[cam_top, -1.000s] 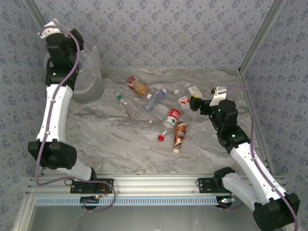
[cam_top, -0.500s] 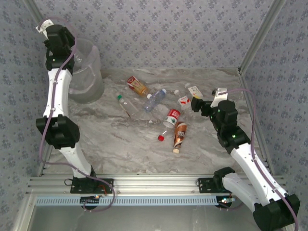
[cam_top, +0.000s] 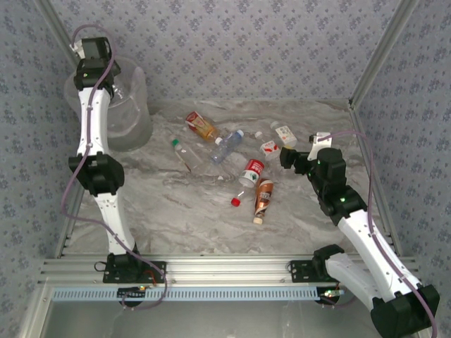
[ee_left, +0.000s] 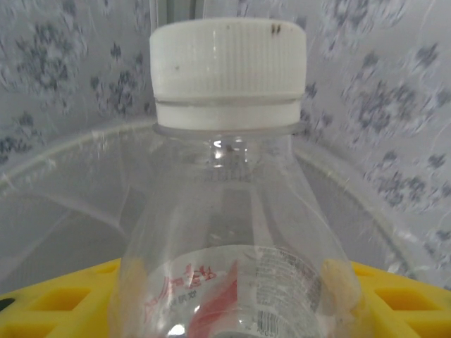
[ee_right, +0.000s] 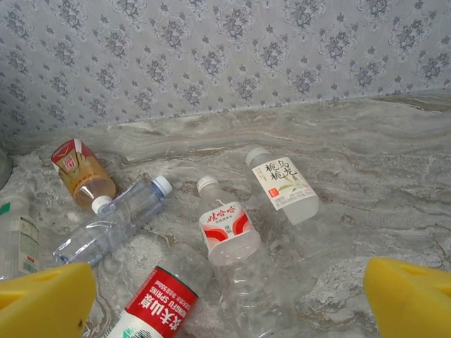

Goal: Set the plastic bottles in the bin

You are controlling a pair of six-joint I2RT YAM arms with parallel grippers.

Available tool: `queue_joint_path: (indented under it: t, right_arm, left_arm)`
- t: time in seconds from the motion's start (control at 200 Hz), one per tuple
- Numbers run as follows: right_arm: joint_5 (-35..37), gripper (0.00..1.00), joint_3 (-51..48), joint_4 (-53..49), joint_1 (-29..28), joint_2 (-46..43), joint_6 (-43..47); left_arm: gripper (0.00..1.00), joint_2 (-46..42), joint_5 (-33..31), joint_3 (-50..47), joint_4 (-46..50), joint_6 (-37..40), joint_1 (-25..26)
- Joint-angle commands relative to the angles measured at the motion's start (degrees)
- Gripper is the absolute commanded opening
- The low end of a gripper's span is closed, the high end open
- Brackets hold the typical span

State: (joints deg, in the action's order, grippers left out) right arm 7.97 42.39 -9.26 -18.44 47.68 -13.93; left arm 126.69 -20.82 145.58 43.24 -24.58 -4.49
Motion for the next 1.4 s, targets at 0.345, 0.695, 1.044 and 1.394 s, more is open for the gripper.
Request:
queue_joint_path:
  t: [0.345, 0.695, 1.044, 1.394]
  right_arm:
    - [-0.5, 1.0, 1.2, -2.9, -0.5, 0.4, 0.2]
    - [3.7, 1.0, -0.7, -5.7, -0.5, 1.3, -4.2]
    - [1.6, 1.0, -7.7, -6.7, -0.2, 1.5, -17.3]
    - [-1.1, 1.0, -12.7, -9.4, -5.4, 2.0, -25.5]
  left_arm:
    - [0.77, 3.2, 1.4, 0.8, 11.5, -3.6, 0.7]
    - [0.96, 0.3, 4.1, 1.0, 11.6, -5.0, 0.7]
    - [1.0, -4.6, 11.9, 0.9, 10.6, -1.9, 0.7]
    - [0.99, -11.9, 21.3, -6.1, 5.3, -0.9, 1.1]
